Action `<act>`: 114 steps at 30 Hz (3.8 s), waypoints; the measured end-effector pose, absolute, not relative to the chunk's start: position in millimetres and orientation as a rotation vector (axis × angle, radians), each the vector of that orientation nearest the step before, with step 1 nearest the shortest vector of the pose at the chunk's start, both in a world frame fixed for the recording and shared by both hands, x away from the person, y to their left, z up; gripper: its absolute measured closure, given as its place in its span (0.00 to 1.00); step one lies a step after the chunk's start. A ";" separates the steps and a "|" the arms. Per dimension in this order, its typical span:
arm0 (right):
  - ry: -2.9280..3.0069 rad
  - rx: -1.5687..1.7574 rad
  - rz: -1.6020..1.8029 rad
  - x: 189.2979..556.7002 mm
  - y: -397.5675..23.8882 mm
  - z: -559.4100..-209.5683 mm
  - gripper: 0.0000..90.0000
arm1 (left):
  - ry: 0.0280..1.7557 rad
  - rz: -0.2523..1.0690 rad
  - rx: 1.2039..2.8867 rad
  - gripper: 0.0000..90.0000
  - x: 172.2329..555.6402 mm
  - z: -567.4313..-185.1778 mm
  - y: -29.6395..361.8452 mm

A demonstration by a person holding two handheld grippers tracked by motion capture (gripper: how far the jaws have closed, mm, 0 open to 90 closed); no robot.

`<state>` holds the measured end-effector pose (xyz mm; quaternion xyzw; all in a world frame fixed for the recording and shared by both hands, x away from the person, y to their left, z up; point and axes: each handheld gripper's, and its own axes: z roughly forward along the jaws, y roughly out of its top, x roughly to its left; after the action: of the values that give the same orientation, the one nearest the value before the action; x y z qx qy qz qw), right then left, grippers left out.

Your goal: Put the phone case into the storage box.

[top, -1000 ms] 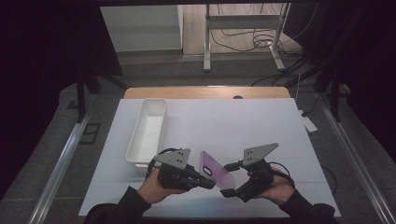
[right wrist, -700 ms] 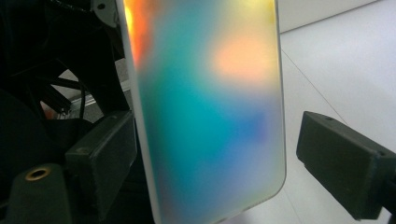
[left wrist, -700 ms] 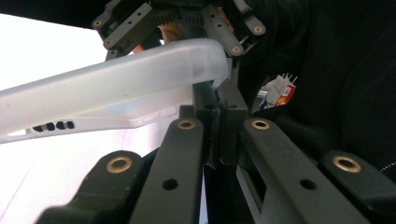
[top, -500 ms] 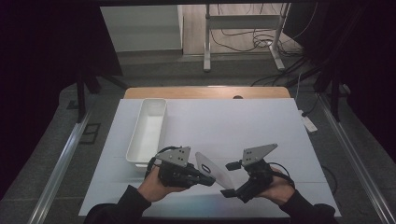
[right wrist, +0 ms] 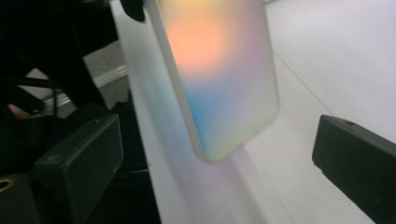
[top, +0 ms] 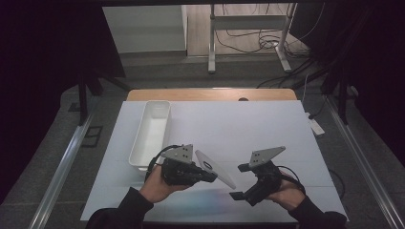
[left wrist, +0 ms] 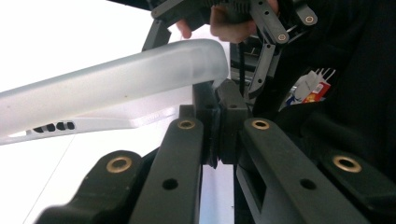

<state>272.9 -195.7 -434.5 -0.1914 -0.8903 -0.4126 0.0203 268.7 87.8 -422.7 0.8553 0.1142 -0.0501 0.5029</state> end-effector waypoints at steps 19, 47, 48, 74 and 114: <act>-2.839 -0.854 -1.313 274.6 -223.6 -433.4 0.00 | 0.417 -0.026 2.088 0.98 287.9 -421.7 101.0; -2.910 -1.084 -1.304 266.8 -261.4 -439.0 0.00 | 0.567 0.098 2.122 0.98 308.7 -409.6 122.0; -2.916 -1.095 -1.301 266.6 -263.9 -439.6 0.00 | 0.567 0.098 2.122 0.98 308.7 -409.6 122.0; -2.893 -1.255 -1.291 256.9 -294.4 -442.6 0.00 | 0.697 0.199 2.147 0.98 331.8 -397.7 150.9; -2.887 -1.574 -1.157 235.3 -336.1 -449.1 0.00 | 0.922 0.304 2.106 0.98 358.8 -376.3 199.2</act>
<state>235.3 -336.1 -449.1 -0.4449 -0.8159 -0.3270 -0.1714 358.8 199.2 -376.3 0.8325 0.3644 0.1201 0.3997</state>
